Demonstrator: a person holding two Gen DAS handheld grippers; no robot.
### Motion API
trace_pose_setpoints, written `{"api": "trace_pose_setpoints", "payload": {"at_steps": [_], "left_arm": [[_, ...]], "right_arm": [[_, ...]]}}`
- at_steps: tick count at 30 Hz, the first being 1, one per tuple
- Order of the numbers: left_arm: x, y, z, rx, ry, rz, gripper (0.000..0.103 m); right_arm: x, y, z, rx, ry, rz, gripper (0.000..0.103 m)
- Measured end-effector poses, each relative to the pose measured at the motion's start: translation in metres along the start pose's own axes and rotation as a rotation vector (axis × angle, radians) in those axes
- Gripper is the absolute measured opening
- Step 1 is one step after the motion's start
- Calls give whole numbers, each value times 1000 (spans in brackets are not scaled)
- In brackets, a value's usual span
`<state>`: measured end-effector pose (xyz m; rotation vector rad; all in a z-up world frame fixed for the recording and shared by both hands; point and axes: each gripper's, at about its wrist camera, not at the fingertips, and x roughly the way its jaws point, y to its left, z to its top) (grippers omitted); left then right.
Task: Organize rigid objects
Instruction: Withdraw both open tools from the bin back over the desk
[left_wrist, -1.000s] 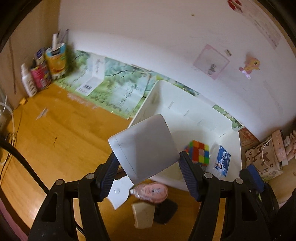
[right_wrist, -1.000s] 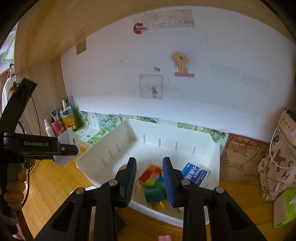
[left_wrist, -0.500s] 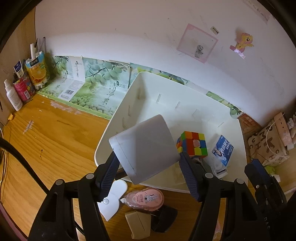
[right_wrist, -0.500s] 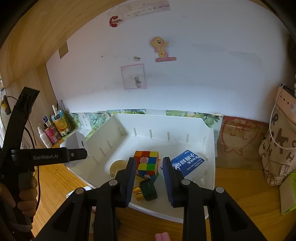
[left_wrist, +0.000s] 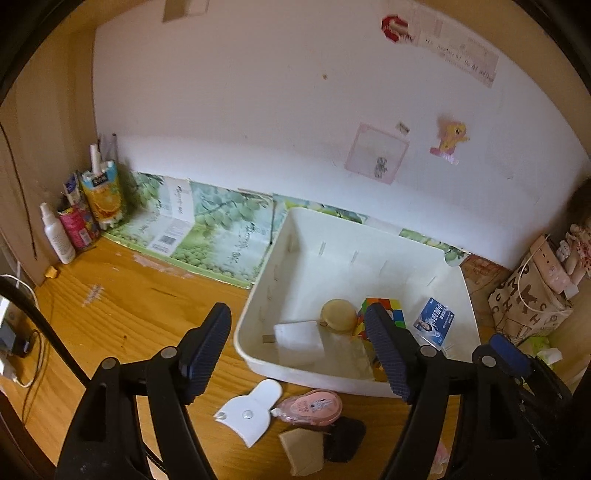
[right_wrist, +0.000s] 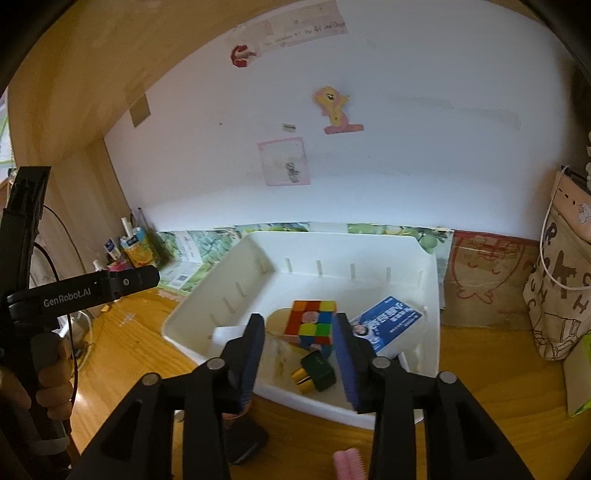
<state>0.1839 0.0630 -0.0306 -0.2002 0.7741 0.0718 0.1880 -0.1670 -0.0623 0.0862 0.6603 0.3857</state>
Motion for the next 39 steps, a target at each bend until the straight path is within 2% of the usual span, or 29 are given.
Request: {"api": "trace_pose_setpoints", "payload": {"at_steps": [4, 6, 12, 19, 28, 34, 39], "left_arm": [[-14, 11, -4, -8, 1, -7, 78], [-21, 19, -7, -20, -6, -11, 78], [-31, 37, -17, 0, 13, -24, 78], [-29, 57, -25, 40, 86, -58, 78], [-23, 70, -22, 168, 166, -88, 78], [-5, 72, -26, 258, 249, -113, 78], [20, 69, -36, 336, 348, -144, 79]], "right_arm": [[-11, 9, -2, 12, 1, 33, 53], [-15, 13, -4, 23, 3, 55, 61], [-21, 30, -16, 30, 29, 82, 72], [-14, 54, -41, 43, 112, 46, 73], [9, 79, -76, 152, 252, -47, 73], [25, 82, -90, 278, 282, -83, 73], [39, 79, -102, 385, 287, -138, 73]]}}
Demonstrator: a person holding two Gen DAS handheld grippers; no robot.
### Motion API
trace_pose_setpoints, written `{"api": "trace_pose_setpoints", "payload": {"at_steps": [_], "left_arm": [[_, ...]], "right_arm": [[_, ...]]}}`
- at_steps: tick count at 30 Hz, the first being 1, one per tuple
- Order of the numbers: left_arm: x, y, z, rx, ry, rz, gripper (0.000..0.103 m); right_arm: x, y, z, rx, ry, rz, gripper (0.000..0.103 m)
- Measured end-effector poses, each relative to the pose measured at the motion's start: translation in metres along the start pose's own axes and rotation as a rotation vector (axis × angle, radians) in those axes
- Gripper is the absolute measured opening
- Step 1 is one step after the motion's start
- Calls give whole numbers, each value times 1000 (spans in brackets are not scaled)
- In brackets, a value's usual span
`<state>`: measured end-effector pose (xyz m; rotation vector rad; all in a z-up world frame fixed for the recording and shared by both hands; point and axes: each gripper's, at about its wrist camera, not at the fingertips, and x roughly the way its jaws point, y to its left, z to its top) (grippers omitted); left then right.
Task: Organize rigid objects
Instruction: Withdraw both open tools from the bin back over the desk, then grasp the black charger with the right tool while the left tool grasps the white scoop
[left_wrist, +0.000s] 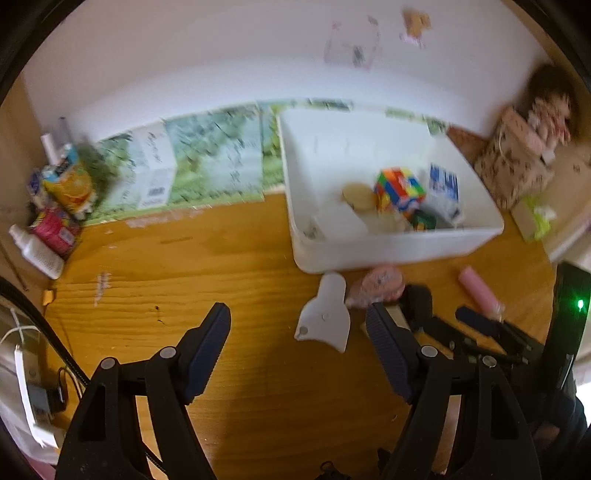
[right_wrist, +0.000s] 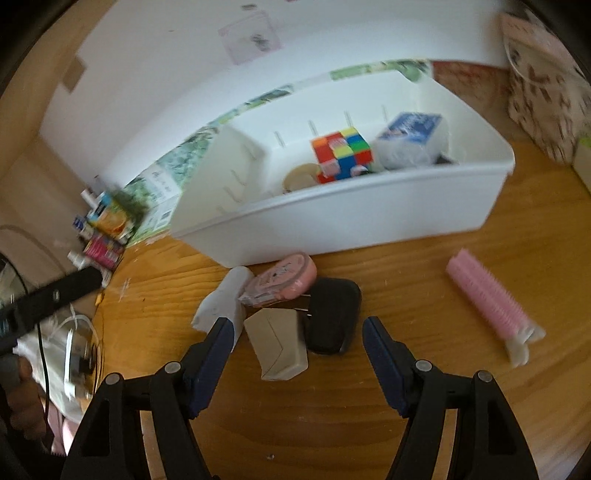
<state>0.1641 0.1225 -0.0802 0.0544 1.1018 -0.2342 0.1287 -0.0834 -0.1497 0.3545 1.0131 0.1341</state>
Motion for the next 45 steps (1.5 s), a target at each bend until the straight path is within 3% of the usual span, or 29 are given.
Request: {"api": "trace_pose_setpoints", "payload": {"at_steps": [10, 19, 21, 25, 29, 32, 39, 45], "left_arm": [[52, -13, -3, 119, 174, -81, 83], [93, -29, -2, 199, 268, -83, 83], [101, -34, -3, 221, 287, -71, 83], [110, -39, -5, 234, 302, -70, 83], [115, -41, -8, 242, 305, -54, 82], [120, -39, -9, 236, 317, -44, 80], [125, -33, -8, 228, 328, -47, 59], [126, -31, -7, 231, 338, -47, 59]], "right_arm": [[30, -14, -4, 162, -5, -75, 72], [44, -17, -2, 181, 23, -141, 61], [47, -19, -1, 185, 37, -144, 54], [51, -18, 0, 184, 41, -143, 52], [53, -19, 0, 177, 50, -120, 41], [53, -17, 2, 156, 57, -131, 40], [53, -20, 3, 144, 67, -125, 40], [53, -20, 2, 150, 80, -122, 40]]}}
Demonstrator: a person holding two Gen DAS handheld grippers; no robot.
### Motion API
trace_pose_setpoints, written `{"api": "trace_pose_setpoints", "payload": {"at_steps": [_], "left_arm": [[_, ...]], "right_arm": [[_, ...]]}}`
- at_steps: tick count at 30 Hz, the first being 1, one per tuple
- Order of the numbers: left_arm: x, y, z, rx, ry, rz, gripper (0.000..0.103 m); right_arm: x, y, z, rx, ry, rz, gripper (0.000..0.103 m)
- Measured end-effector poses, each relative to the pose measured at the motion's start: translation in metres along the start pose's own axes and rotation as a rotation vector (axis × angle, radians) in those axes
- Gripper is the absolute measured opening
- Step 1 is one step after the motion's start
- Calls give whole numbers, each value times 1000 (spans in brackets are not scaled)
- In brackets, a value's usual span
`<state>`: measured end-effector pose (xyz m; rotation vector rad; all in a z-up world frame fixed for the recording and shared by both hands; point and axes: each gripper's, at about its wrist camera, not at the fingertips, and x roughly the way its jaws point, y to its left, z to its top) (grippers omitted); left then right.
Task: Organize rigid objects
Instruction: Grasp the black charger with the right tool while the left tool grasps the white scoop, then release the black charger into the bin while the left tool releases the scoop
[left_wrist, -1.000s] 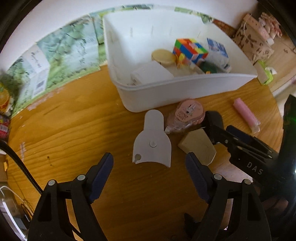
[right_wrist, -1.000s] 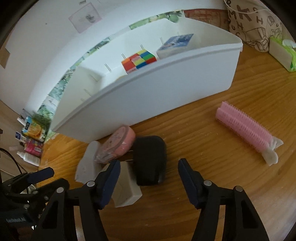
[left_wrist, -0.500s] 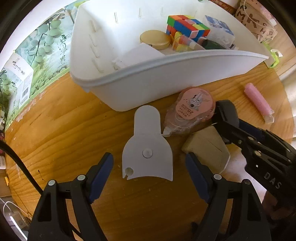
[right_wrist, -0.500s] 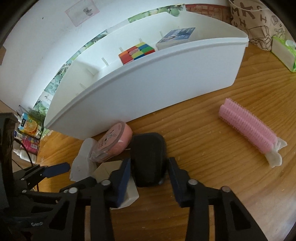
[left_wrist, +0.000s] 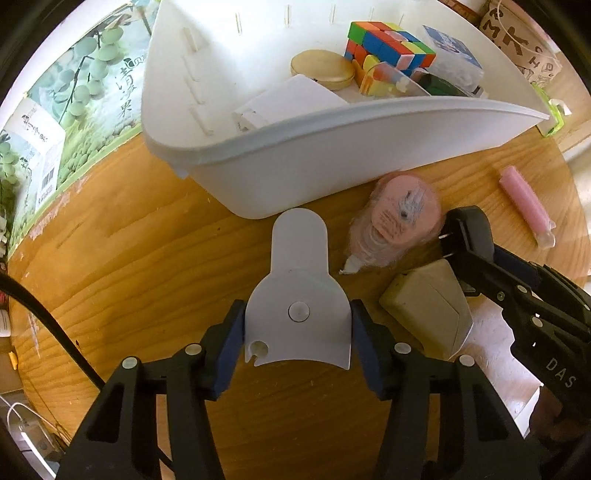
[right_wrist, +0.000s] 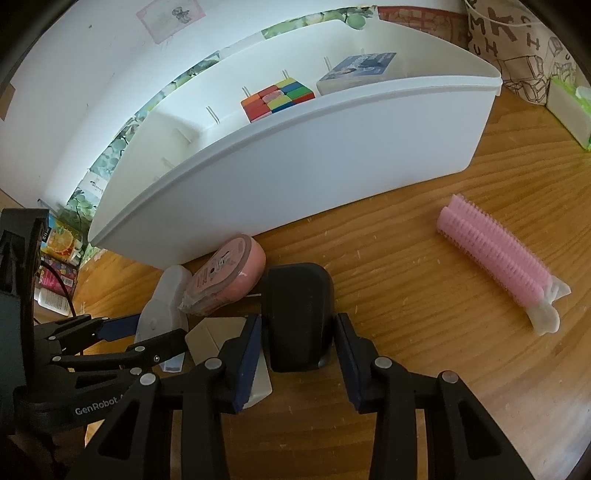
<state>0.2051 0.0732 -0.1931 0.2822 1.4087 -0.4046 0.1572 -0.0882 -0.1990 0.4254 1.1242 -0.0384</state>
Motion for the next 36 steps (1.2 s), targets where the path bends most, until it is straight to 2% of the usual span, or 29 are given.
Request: {"api": "trace_pose_setpoints", "payload": {"at_steps": [8, 13, 24, 31, 36], "left_arm": [[-2, 14, -13, -66, 26, -20, 59], [-11, 20, -33, -105, 32, -17, 59], [-41, 27, -78, -199, 49, -30, 59], [-75, 22, -81, -238, -1, -41, 59], [-102, 18, -59, -268, -67, -23, 59]], "right_arm": [[-5, -7, -7, 26, 31, 14, 40], [-10, -9, -14, 32, 54, 23, 39], [-49, -10, -27, -42, 74, 23, 39], [-85, -19, -17, -87, 51, 15, 39], [-109, -27, 3, -125, 17, 14, 39]]}}
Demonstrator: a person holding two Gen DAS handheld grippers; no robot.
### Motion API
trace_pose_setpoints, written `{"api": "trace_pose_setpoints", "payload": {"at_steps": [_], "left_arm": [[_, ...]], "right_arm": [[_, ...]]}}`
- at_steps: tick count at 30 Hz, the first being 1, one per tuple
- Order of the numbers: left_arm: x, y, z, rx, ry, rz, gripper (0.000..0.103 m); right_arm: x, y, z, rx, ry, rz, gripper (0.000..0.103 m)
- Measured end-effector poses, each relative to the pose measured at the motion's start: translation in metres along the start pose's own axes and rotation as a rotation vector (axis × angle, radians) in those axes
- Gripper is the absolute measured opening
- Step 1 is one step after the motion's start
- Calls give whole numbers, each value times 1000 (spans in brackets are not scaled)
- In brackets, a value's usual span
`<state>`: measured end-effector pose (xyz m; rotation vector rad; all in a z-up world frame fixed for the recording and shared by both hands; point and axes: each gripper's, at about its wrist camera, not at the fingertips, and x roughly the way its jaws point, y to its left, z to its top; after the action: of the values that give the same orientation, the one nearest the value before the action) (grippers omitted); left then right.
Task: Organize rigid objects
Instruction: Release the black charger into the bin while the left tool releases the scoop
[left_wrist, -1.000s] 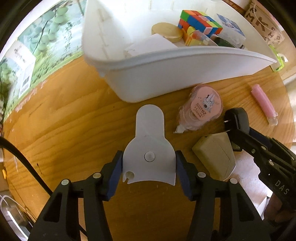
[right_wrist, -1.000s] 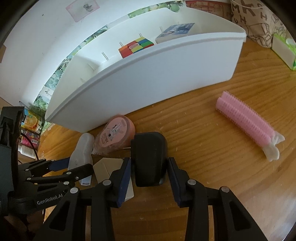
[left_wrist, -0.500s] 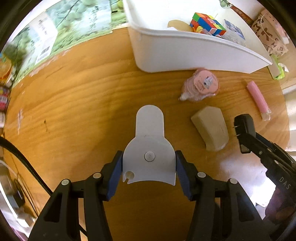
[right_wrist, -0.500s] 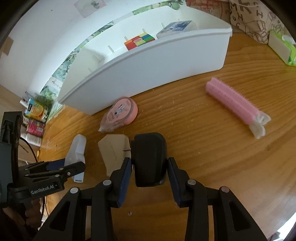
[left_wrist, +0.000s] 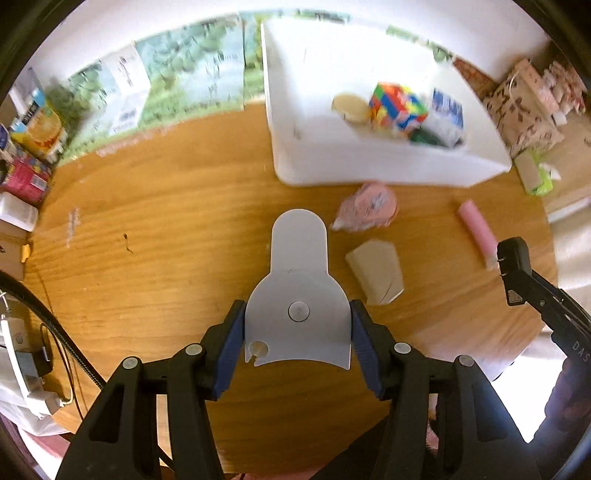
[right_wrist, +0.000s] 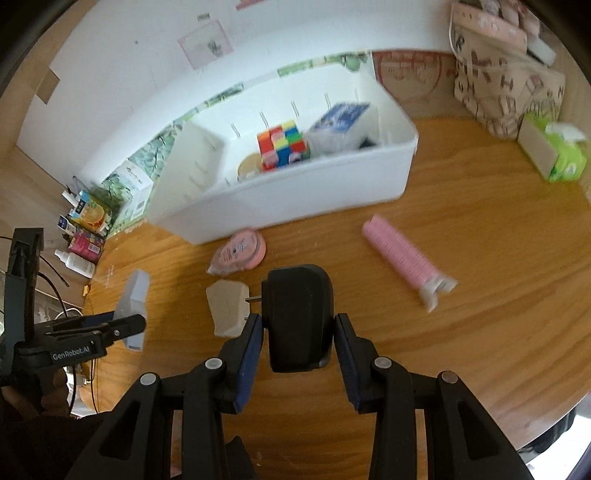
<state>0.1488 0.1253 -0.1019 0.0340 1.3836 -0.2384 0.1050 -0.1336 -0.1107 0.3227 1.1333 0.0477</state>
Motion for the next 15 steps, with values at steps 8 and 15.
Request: {"api": "trace_pose_setpoints", "payload": {"at_steps": [8, 15], "left_arm": [[-25, -19, 32, -32, -100, 5, 59], [-39, -29, 57, -71, -171, 13, 59]], "right_arm": [[-35, -5, 42, -100, -73, 2, 39], [-47, -3, 78, -185, -109, 22, 39]]}}
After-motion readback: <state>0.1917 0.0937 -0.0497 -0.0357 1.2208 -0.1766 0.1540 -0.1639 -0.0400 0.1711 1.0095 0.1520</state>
